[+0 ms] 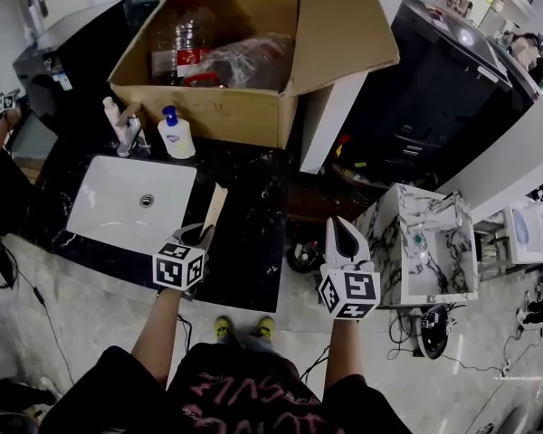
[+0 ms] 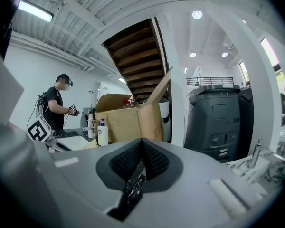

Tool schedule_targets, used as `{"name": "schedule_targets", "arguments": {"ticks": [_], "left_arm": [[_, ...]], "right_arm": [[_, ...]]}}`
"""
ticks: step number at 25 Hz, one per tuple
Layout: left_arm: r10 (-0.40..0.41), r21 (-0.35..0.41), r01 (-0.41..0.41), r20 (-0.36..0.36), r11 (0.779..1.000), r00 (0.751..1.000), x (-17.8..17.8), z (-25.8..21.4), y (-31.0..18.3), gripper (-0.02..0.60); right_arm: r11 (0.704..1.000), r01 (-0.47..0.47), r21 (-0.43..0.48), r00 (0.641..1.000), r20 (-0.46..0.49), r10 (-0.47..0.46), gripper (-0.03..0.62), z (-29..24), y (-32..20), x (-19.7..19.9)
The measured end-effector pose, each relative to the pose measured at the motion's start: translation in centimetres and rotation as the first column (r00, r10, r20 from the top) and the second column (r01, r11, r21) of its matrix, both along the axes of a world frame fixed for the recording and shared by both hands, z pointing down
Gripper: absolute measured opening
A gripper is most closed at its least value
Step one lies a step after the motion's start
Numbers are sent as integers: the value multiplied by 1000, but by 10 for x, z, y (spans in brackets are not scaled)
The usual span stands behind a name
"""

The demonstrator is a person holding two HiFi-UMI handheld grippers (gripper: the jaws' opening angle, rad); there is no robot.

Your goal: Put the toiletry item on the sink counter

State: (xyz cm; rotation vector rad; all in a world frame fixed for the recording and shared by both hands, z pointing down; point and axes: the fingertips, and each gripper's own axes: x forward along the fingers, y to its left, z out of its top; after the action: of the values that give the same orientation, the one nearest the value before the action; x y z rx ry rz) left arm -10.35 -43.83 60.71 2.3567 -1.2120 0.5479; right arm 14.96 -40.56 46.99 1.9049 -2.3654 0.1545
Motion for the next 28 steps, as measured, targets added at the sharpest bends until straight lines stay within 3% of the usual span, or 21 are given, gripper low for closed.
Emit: {"name": "schedule_targets", "arguments": {"ticks": [9,17,28], "left_arm": [[-11,-62,12,22,998,1000,1,29,-1,35],[-20,-70,24,62,997,998,1,39,-6,40],[-30,-65,33,42,997,999,0,34,-5,92]], "right_arm": [[999,-10,-47,1000,-15,9,12,19,1,8],[998,-7,-62,1000,-16,6,12,28,-3,14],[998,3,-61,1000,-2,-3,12,27,-6,17]]}}
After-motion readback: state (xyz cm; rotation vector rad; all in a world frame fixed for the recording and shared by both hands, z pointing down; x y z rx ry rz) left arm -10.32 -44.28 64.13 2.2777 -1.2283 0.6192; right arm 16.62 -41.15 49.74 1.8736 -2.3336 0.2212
